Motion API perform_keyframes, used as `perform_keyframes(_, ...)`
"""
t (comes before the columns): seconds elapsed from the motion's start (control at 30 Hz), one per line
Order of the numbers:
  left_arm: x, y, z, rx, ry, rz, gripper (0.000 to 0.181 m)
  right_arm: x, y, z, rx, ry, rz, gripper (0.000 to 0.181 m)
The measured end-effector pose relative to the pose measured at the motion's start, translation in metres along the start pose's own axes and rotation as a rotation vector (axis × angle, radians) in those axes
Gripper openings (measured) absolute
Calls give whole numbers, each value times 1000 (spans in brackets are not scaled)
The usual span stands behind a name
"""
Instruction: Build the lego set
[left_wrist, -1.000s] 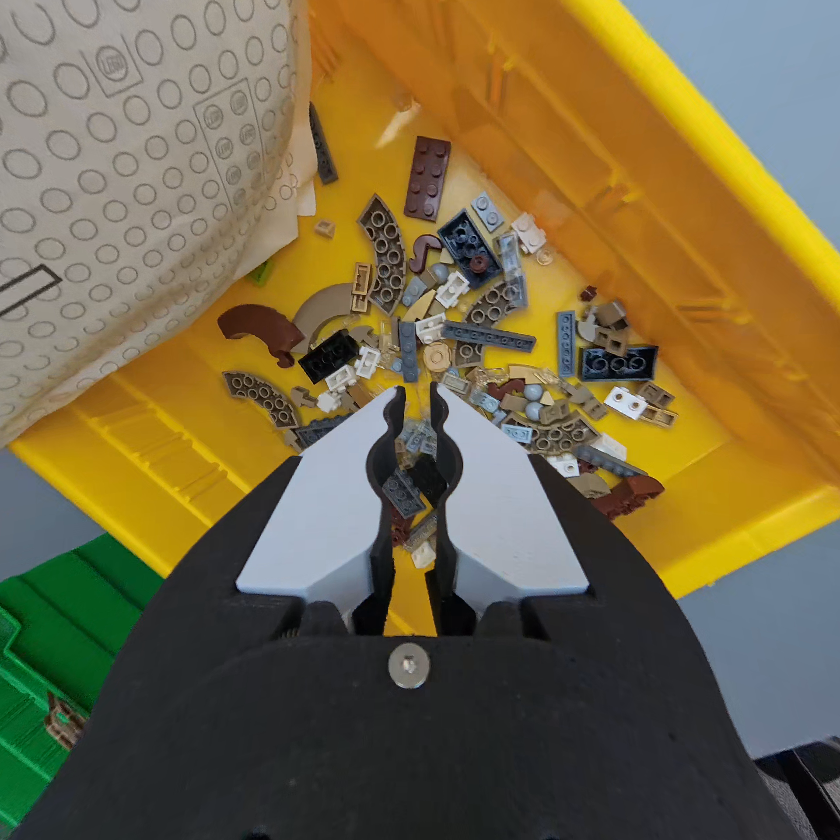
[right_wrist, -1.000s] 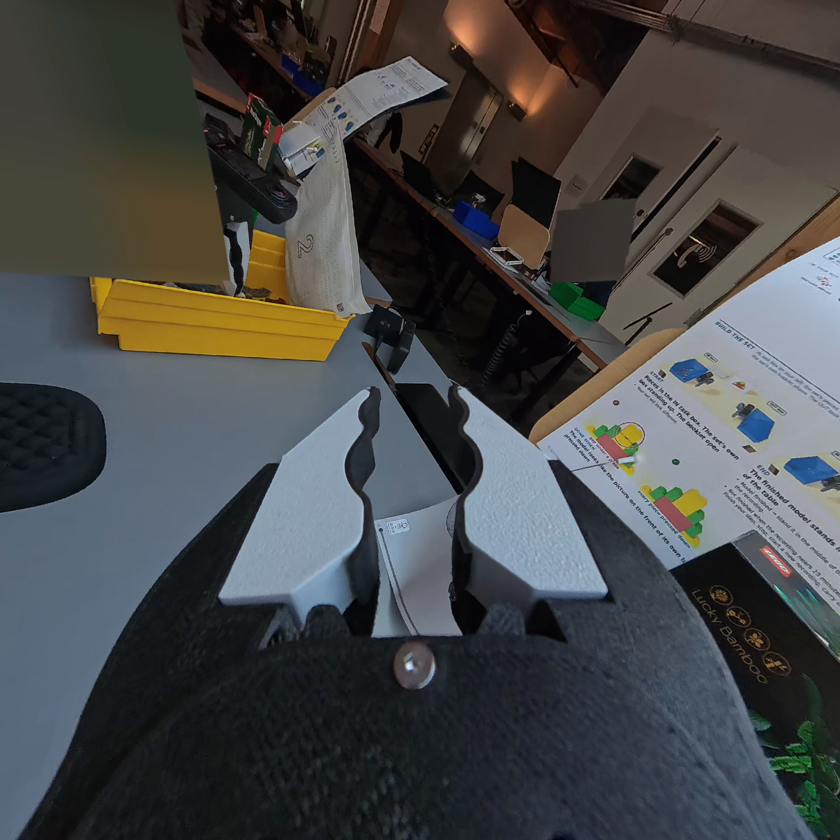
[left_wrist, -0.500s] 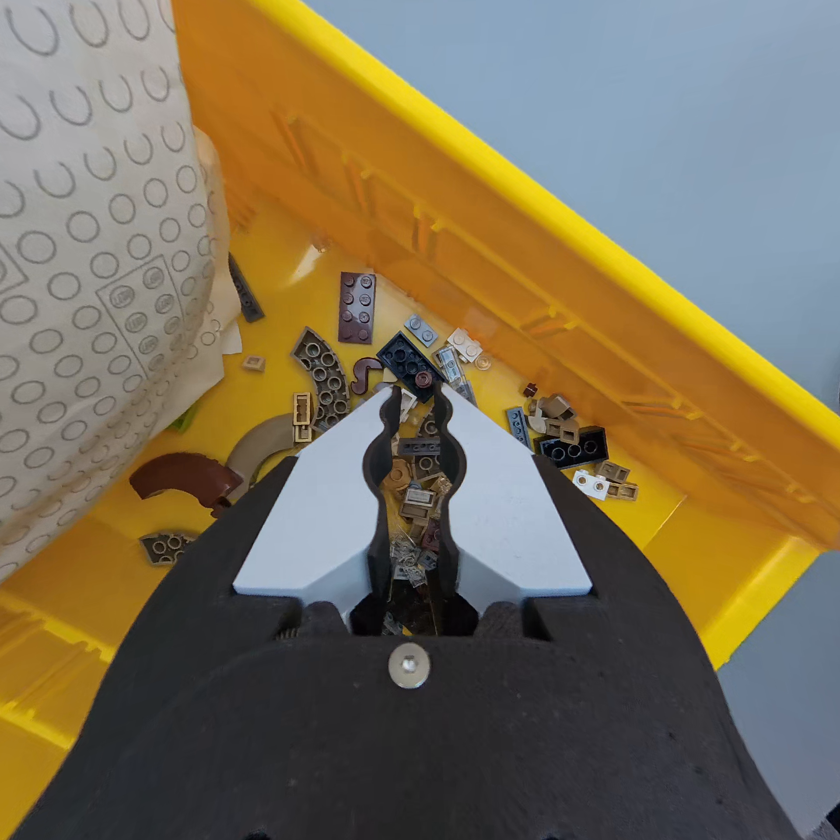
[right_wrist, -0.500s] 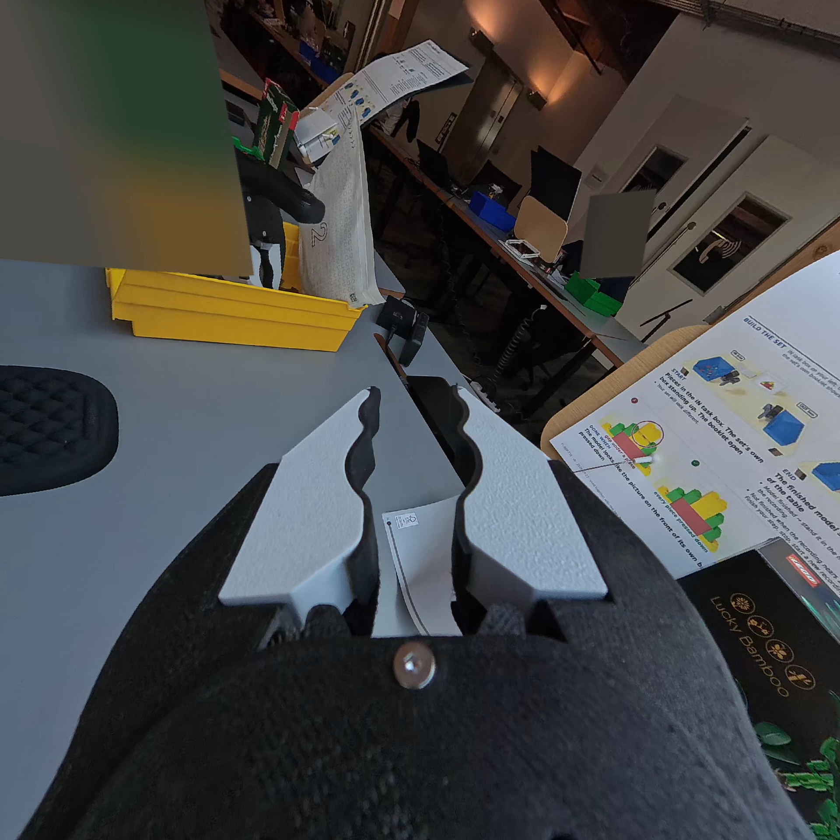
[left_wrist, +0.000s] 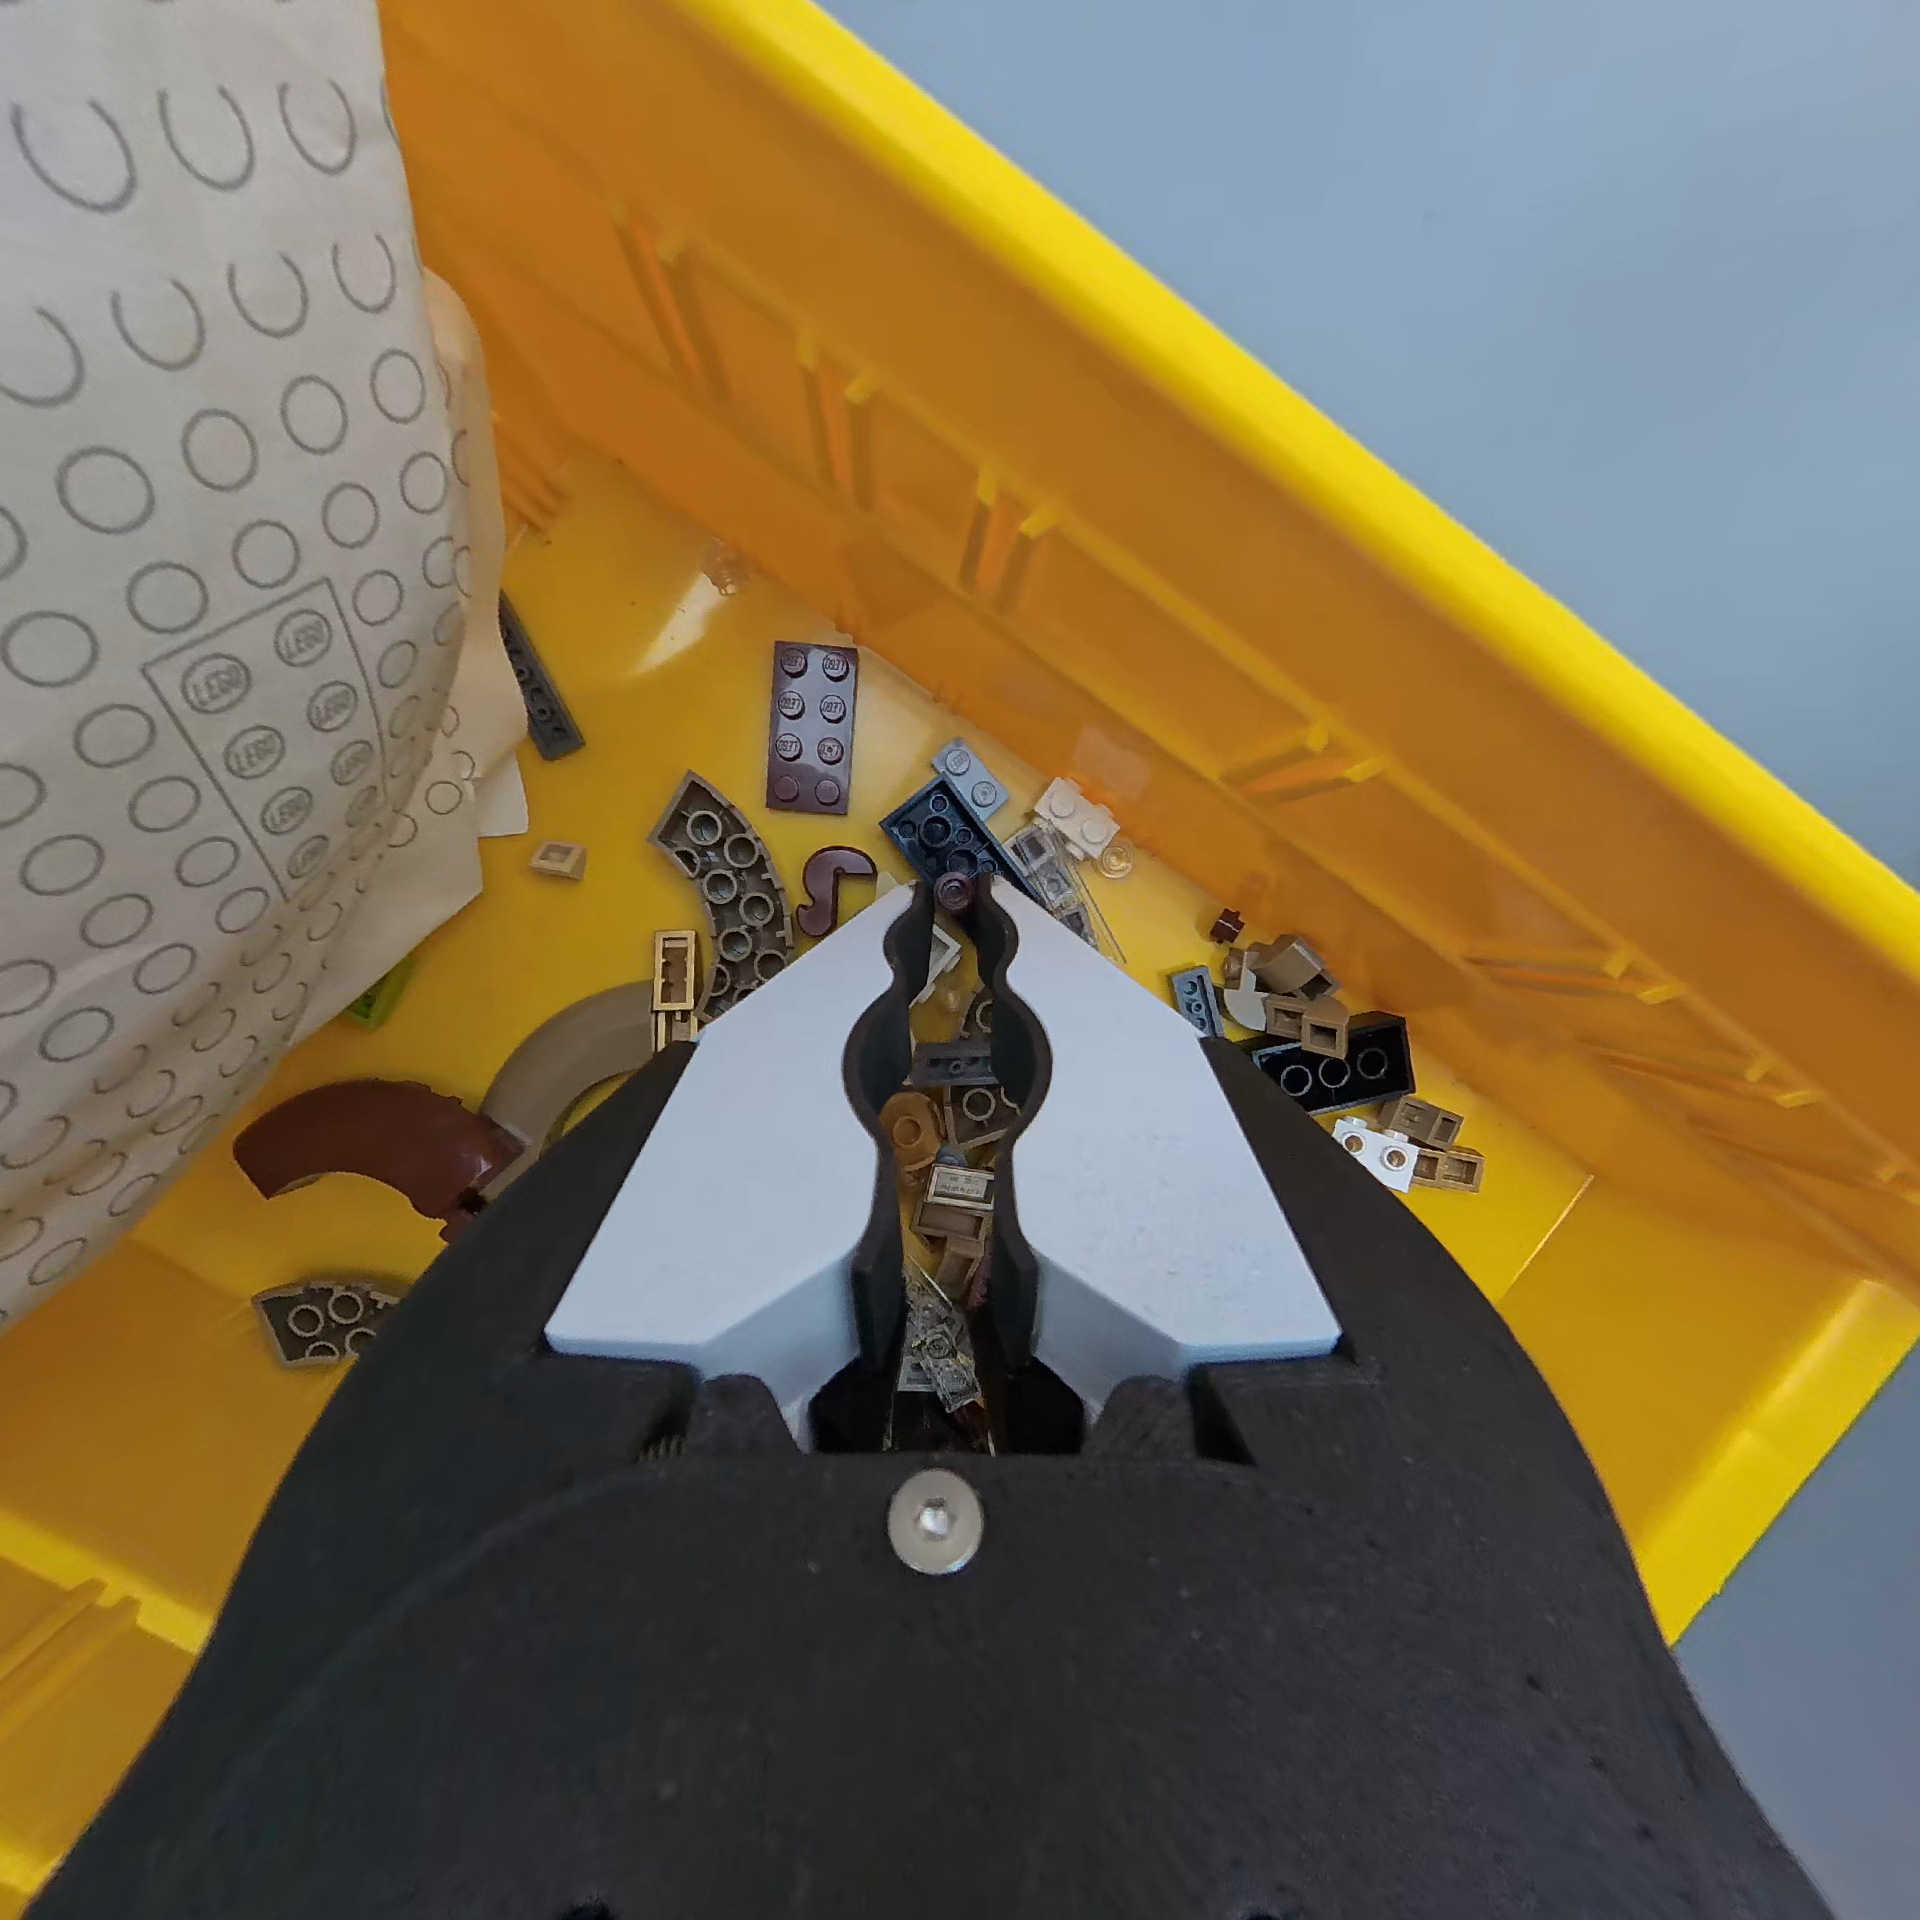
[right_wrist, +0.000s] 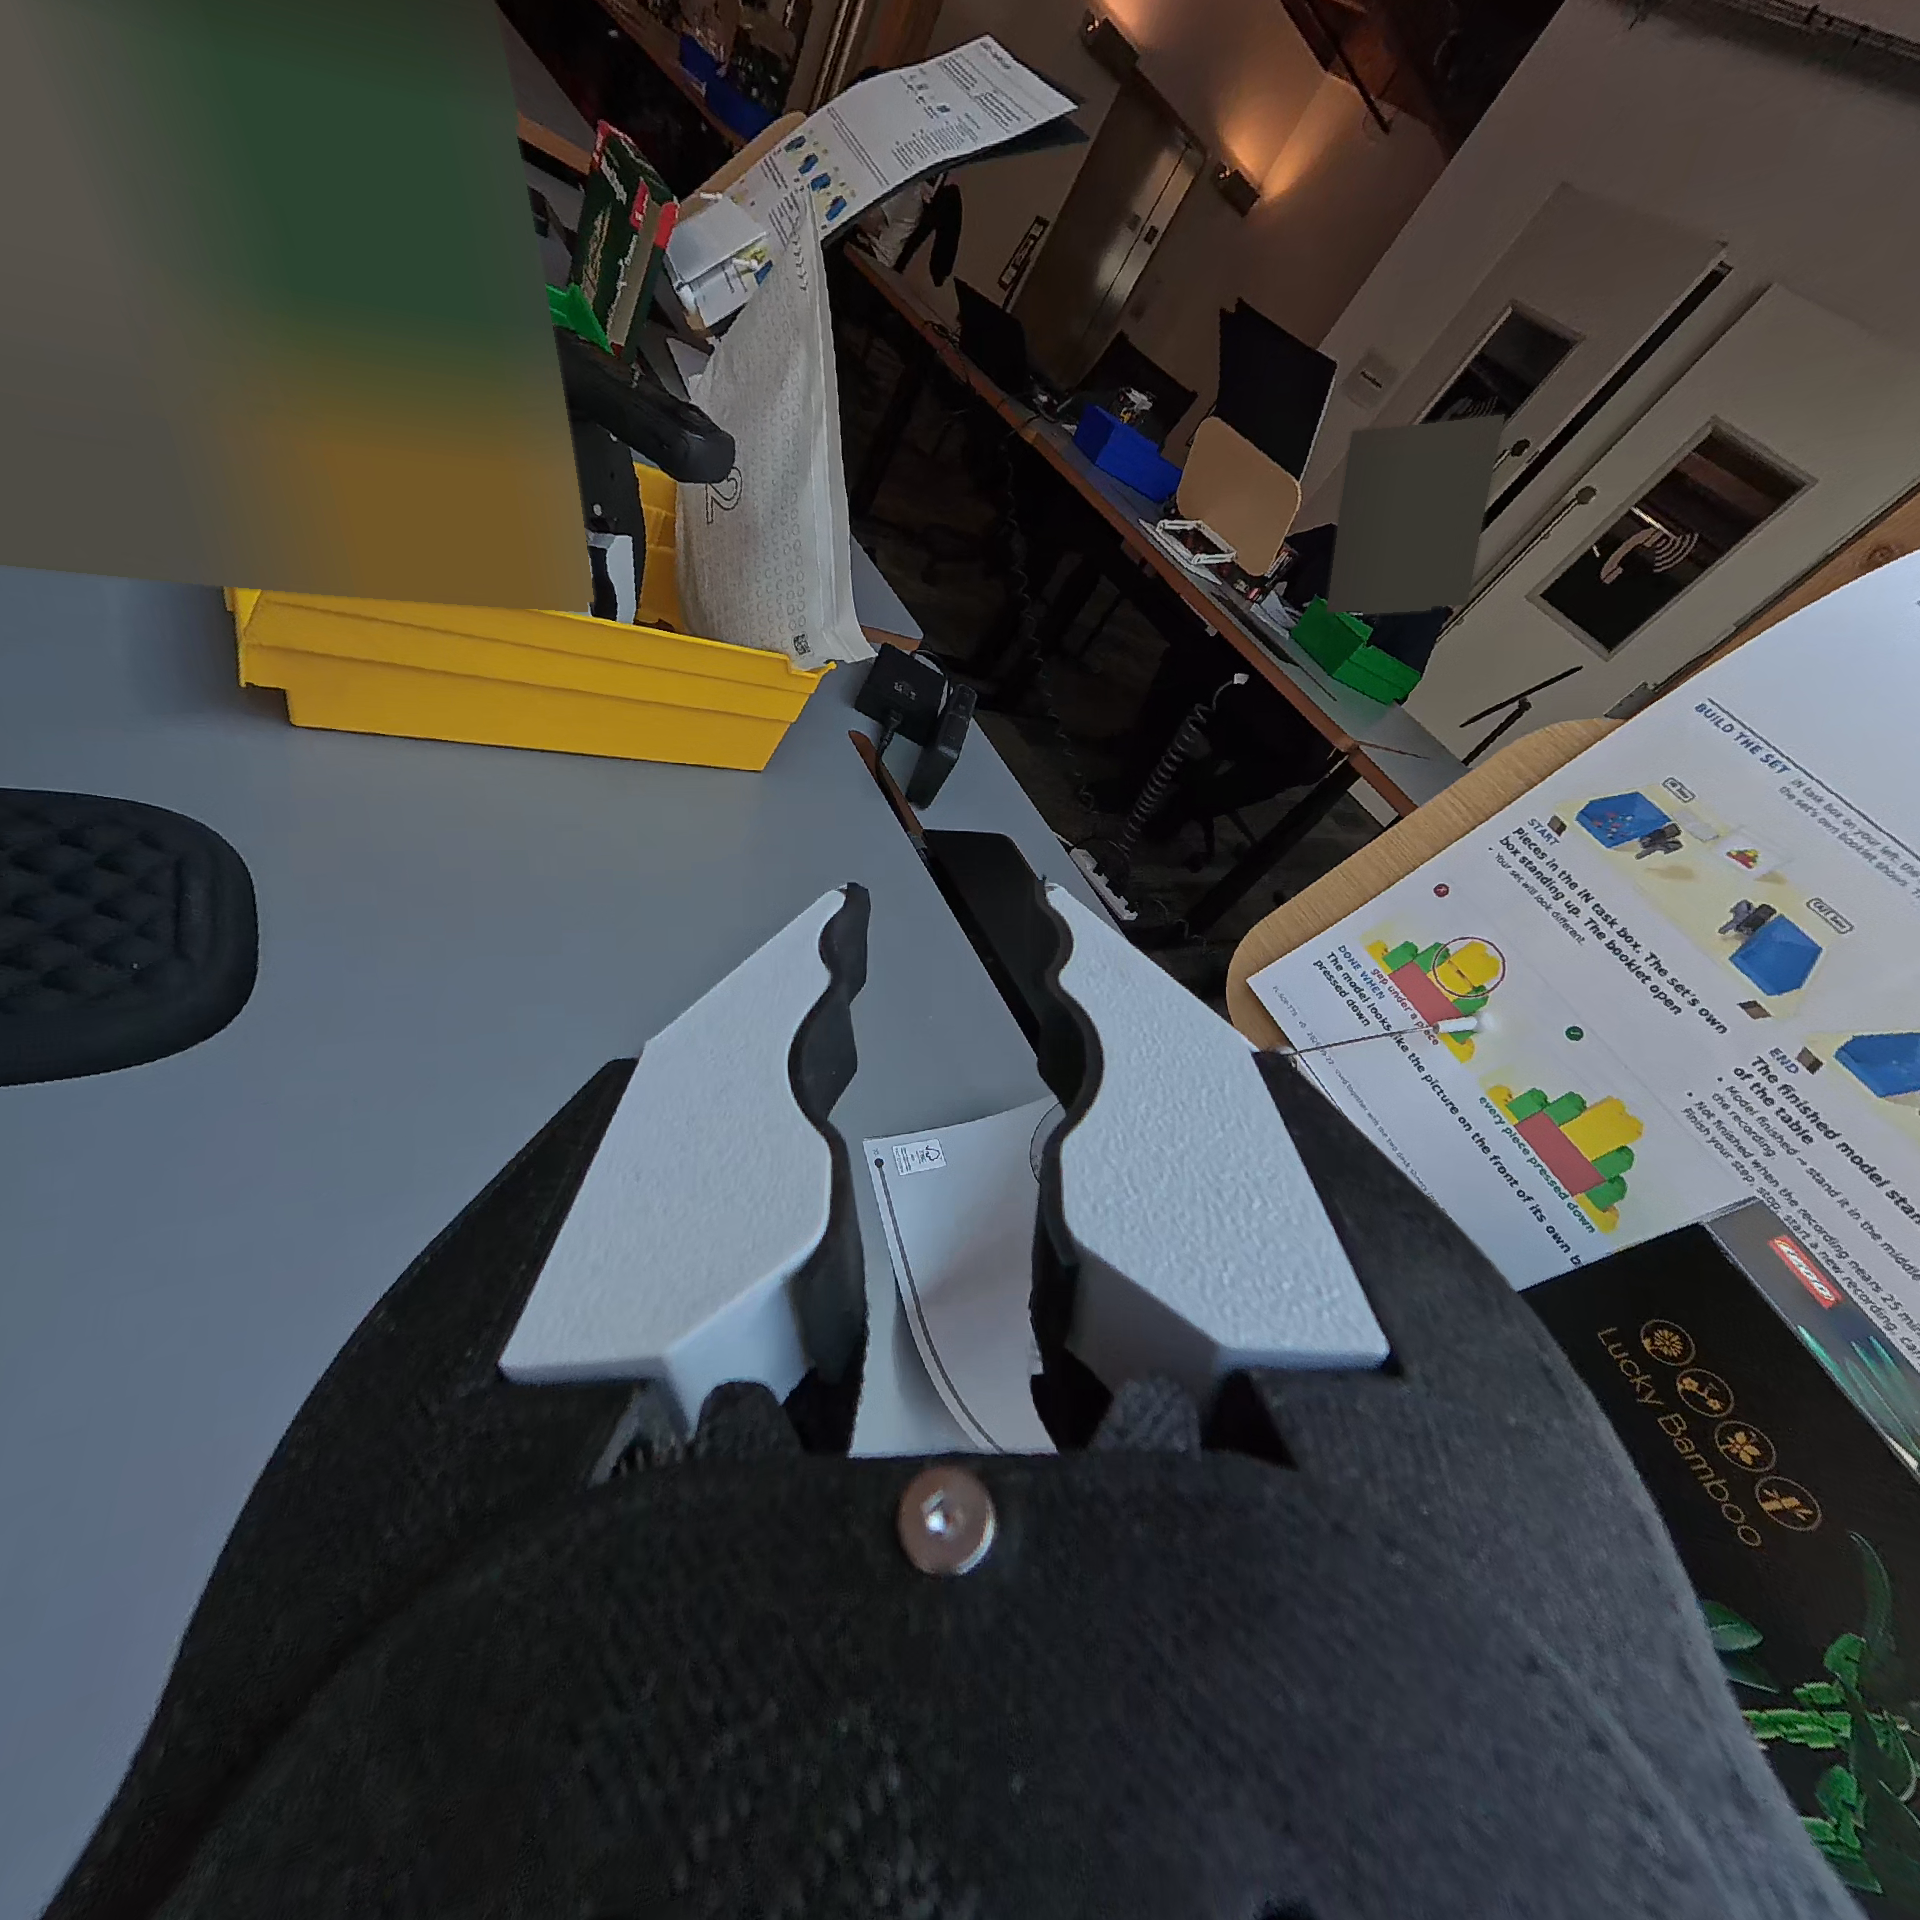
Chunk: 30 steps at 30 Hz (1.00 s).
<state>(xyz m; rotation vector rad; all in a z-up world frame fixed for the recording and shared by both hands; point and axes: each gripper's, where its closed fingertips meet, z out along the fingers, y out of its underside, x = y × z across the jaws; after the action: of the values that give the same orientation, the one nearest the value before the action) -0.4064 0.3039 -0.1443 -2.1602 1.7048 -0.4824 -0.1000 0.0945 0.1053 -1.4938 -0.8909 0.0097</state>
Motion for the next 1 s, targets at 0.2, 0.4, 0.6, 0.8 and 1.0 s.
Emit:
perform_keyframes(0.2, -1, -2, -10, 28, -7, -9, 6, 2, 0, -3, 4, 4, 1, 30)
perform_keyframes(0.4, 6, -24, -57, 179, -61, -30, 6, 3, -2, -8, 2, 13, -13, 30)
perform_keyframes(0.6, 96, -99, -117, 406, -194, 244, 6, 4, -17, -17, 50, 24, -28, 30)
perform_keyframes(0.8, 219, -140, -24, 345, 33, 340, 6, -4, -27, -18, 56, 3, -85, 30)
perform_keyframes(1.0, 240, -148, 59, 244, 36, 430, 6, -10, -30, -25, 50, -17, -147, 30)
